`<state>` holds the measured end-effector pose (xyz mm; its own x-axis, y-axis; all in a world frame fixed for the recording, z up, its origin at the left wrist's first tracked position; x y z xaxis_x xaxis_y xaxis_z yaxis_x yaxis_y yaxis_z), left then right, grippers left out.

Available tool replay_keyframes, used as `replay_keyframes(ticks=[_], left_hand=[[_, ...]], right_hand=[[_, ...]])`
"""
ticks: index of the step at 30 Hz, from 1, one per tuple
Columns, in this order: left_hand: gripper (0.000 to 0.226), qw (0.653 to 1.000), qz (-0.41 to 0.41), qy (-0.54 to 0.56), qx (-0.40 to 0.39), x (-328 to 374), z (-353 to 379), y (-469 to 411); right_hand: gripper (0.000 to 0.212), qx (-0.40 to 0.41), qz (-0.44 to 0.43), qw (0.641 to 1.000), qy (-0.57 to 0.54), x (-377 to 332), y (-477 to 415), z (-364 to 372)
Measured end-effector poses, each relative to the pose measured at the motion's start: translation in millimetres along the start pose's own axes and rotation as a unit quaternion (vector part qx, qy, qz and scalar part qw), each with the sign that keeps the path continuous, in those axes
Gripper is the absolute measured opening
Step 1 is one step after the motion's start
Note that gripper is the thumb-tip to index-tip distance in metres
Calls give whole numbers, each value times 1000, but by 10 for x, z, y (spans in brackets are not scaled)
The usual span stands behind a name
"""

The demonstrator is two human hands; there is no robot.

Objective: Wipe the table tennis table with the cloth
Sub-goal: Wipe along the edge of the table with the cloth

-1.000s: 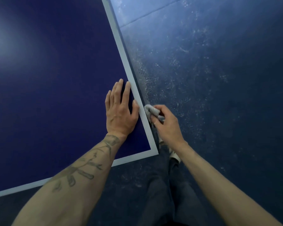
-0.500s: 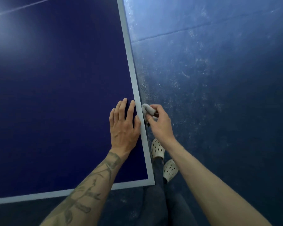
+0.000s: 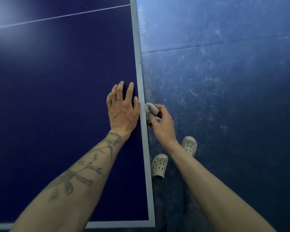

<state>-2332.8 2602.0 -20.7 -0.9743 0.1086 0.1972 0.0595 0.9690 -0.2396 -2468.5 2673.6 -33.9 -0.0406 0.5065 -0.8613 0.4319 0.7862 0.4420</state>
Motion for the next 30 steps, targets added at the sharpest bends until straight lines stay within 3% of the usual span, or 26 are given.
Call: replay_keyframes(ticks=[5,13,20,30], left_hand=[[49,999,-32,-5,31,119,193,-510],[51,997,-40,-17,60,110,287,-625],[51,998,-49,-6,51,120,274,-642],[52,998,-44,-1,54,109,288,-659]], right_hand=[[15,-57,18,998,17,227,152,-166],[18,-49,-13,999,-19,-284,-1145,279],[18,-106,11,994,3,-148,-731,34],[14,-72,-37,997,5,-721,-1667,409]])
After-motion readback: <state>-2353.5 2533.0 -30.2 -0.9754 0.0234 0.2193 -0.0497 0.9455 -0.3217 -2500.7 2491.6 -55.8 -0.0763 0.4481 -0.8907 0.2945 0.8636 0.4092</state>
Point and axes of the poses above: each hand's wrist, its own y-axis away from the middle knuckle, its own z-axis out of the palm, x = y × z, the point moved 2 cm from there along -y, towards the middle knuckle, and after that the axes turned 12 degrees about x, right-handed, at the moved point
